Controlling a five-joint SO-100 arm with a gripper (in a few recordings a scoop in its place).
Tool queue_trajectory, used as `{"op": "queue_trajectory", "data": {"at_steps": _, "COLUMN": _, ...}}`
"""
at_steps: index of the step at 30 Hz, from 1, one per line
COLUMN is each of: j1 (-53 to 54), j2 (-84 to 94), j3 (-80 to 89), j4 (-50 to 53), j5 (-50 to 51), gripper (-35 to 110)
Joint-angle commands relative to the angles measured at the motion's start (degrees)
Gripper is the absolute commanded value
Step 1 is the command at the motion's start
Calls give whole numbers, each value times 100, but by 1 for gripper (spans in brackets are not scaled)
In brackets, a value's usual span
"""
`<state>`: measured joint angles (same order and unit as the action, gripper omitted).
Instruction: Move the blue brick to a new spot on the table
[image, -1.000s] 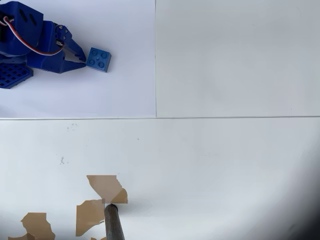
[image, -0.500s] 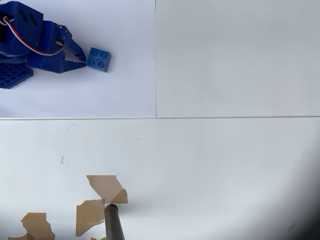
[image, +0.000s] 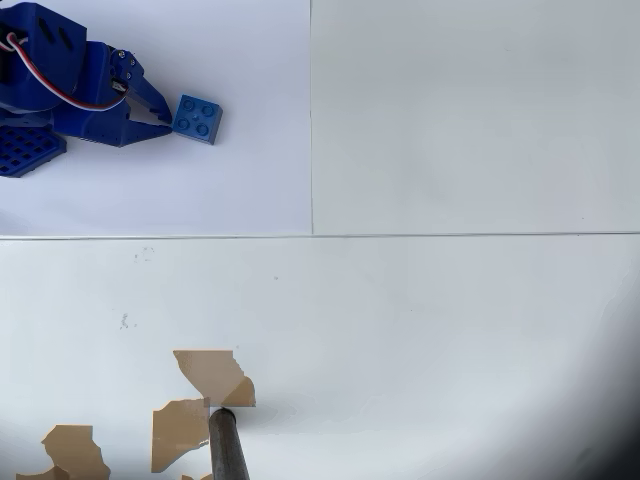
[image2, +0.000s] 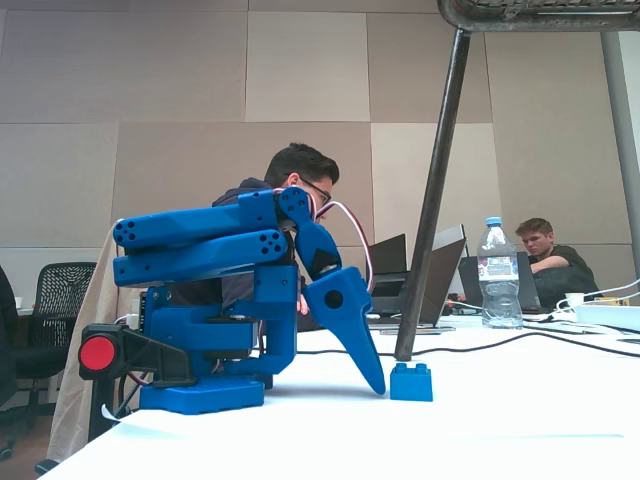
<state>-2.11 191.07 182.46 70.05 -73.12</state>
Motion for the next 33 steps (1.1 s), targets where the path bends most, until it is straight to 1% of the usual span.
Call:
{"op": "queue_trajectory", "data": {"at_steps": 1, "j1": 18, "j2": 18, "j3": 202, "j4": -53, "j5": -18, "gripper": 0}}
{"op": "queue_trajectory", "data": {"at_steps": 12, "j1": 44, "j2": 18, "j3": 202, "j4": -53, "j5": -44, "gripper": 0}}
{"op": "queue_trajectory", "data": {"at_steps": 20, "j1": 167, "j2": 18, "j3": -26, "j4": 114, "j5": -492, "gripper": 0}}
{"op": "queue_trajectory", "data": {"at_steps": 23, "j1": 26, "j2": -9, "j3": -255, "j4": 220, "j5": -510, "gripper": 0}}
{"op": "queue_trajectory", "data": {"at_steps": 29, "j1": -536, "j2": -404, "j3": -765, "j4": 272, "j5": -167, "gripper": 0}}
{"op": "queue_trajectory", "data": {"at_steps": 33, "j1": -615, "j2": -1160, "j3": -1169, "j4": -35, "j5": 44, "gripper": 1}}
